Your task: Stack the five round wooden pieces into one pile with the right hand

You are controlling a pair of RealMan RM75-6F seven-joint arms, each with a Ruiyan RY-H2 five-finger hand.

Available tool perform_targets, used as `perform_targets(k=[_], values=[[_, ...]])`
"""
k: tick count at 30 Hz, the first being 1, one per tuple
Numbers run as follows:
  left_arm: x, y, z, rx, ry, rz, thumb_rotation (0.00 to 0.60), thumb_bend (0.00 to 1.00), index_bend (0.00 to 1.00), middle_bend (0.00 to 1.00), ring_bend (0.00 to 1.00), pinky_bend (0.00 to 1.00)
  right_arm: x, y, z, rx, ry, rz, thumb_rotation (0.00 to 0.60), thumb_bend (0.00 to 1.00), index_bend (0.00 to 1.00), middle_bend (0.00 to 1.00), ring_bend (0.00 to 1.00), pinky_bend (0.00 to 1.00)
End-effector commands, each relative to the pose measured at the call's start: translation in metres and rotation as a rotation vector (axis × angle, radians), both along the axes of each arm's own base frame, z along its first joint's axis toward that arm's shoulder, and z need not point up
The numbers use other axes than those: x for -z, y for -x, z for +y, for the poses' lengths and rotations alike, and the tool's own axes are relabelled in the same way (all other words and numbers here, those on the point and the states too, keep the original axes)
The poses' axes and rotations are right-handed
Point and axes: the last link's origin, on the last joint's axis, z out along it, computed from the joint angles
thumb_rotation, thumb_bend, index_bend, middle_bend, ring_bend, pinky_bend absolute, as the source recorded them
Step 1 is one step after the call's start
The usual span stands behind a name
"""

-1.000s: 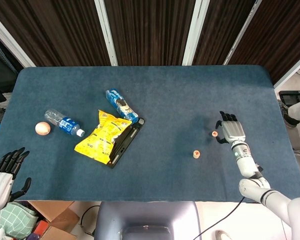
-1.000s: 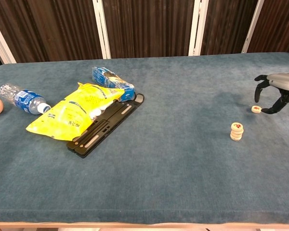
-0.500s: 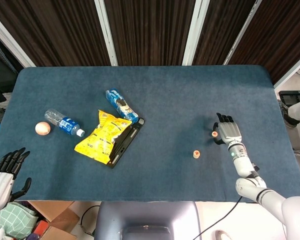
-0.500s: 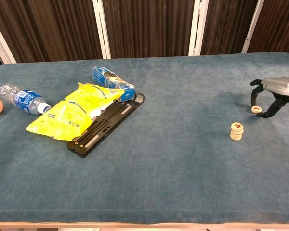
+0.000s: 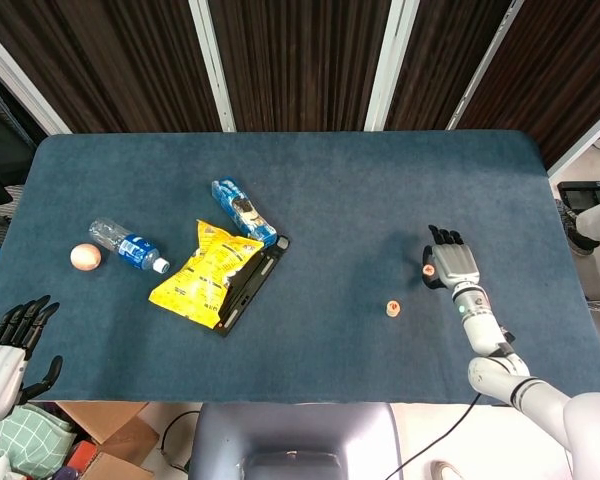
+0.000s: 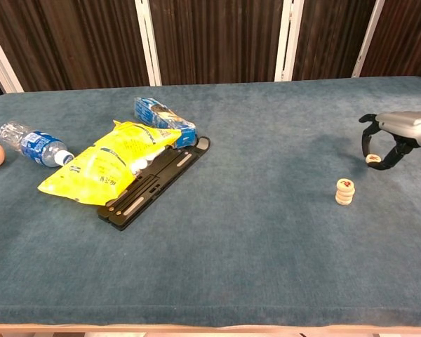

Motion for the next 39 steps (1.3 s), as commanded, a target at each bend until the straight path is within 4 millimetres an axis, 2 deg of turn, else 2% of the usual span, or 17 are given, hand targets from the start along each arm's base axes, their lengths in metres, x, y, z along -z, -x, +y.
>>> perform_targets(k=[1, 7, 11, 17, 29, 39], values=[[0.0, 0.0, 0.0, -0.001, 0.0, 0.0, 0.6, 0.48, 0.0, 0.0, 0.02, 0.09, -0.009, -0.01, 0.007, -0.056, 0.015, -0.013, 0.6, 0.47, 0.64, 0.0, 0.0, 0.0], [0.001, 0.0, 0.001, -0.001, 0.001, 0.0, 0.6, 0.48, 0.0, 0.0, 0.02, 0.09, -0.018, -0.039, 0.025, -0.15, 0.007, -0.083, 0.6, 0.47, 0.64, 0.0, 0.0, 0.0], [0.0, 0.0, 0.001, 0.0, -0.002, -0.002, 0.6, 0.48, 0.0, 0.0, 0.02, 0.09, -0.012, -0.059, 0.041, -0.201, -0.042, -0.127, 0.6, 0.47, 0.64, 0.01, 0.0, 0.0], [-0.002, 0.001, 0.001, -0.002, -0.006, -0.007, 0.6, 0.48, 0.0, 0.0, 0.02, 0.09, 0.001, -0.074, 0.062, -0.253, -0.121, -0.141, 0.6, 0.47, 0.64, 0.0, 0.0, 0.0], [-0.003, 0.0, -0.002, 0.004, -0.006, -0.014, 0.6, 0.48, 0.0, 0.0, 0.02, 0.09, 0.004, -0.068, 0.078, -0.27, -0.169, -0.075, 0.6, 0.47, 0.64, 0.01, 0.0, 0.0], [-0.002, 0.0, -0.002, 0.002, -0.002, -0.008, 0.6, 0.48, 0.0, 0.0, 0.02, 0.09, 0.004, -0.064, 0.079, -0.27, -0.172, -0.057, 0.6, 0.47, 0.64, 0.01, 0.0, 0.0]])
